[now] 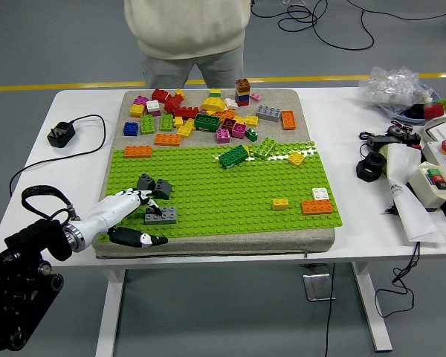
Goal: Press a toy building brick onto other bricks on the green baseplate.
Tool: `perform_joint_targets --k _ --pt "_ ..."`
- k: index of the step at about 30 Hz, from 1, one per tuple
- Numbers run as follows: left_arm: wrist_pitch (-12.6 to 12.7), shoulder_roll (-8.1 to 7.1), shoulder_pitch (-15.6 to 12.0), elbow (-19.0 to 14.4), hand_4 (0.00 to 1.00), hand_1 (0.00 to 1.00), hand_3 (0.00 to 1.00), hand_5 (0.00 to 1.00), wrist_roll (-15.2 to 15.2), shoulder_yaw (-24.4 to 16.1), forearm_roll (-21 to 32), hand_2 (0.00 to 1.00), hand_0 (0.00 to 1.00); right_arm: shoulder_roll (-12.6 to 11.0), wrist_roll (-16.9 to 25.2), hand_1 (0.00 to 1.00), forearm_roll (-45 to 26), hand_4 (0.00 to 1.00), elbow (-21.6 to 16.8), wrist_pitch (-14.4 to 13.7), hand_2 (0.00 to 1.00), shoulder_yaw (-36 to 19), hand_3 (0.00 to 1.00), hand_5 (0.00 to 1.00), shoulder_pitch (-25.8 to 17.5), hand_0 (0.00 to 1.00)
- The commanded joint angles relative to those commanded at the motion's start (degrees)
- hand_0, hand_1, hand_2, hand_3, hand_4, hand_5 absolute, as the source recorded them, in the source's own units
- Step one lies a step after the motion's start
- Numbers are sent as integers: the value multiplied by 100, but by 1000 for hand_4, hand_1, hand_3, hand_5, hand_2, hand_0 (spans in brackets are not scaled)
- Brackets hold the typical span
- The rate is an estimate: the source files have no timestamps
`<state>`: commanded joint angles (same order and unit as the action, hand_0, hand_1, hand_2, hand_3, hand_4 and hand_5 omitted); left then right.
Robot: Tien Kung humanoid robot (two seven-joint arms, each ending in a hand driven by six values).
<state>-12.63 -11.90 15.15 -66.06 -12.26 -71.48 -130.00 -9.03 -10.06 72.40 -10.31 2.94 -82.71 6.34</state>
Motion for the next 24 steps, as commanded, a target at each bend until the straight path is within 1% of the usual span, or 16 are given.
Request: perform_joint_targets --k 7,14,18,20,21,24 --pt "3 -65 16 -134 998 968 640 655 -3 -130 25 981 998 -5 3 723 -2 998 0 -7 769 1 782 697 4 789" --pt "-67 -176 -5 -496 998 964 639 654 -15 -279 134 978 998 -4 1 723 8 998 0 -6 769 0 782 697 -11 789" --pt "-75 -210 -15 -647 998 959 638 652 -10 -318 161 969 998 -1 2 723 13 998 0 -7 769 3 782 697 -11 788" --pt "-63 -216 -12 -676 998 959 638 652 -8 -342 171 969 998 1 2 723 13 998 0 -7 769 6 782 697 -11 788" --pt "-34 -220 -3 -677 998 923 650 647 -5 -365 180 933 998 1 0 723 15 998 0 -7 769 6 783 696 -10 788" --pt "71 -236 29 -652 998 923 650 647 -4 -408 222 933 998 0 -2 723 15 998 0 -7 769 11 783 696 -7 788"
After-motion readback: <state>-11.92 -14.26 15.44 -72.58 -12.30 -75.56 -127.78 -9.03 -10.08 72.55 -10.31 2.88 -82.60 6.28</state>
